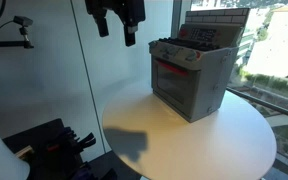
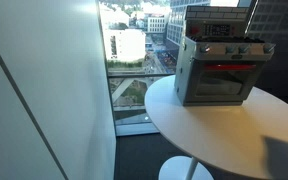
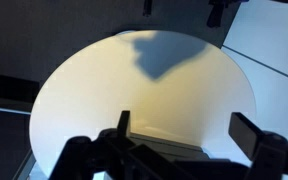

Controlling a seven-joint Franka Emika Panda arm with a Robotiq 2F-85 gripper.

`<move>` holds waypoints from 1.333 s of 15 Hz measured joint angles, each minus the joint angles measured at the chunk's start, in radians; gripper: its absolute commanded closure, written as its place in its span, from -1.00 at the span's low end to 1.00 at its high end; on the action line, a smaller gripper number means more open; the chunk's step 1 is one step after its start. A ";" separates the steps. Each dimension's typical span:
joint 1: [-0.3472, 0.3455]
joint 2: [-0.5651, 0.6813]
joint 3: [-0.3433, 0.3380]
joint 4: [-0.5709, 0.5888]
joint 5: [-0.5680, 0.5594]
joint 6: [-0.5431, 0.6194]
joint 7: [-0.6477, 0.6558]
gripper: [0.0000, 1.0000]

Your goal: Turn the knob on the far right to the left

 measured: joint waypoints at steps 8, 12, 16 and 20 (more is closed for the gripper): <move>0.000 -0.004 0.000 0.002 0.000 0.000 0.000 -1.00; -0.001 0.003 0.005 0.002 0.002 0.010 0.002 -1.00; -0.001 0.013 0.017 0.006 0.020 0.053 0.009 -1.00; -0.001 0.035 0.043 0.015 0.045 0.121 0.032 -1.00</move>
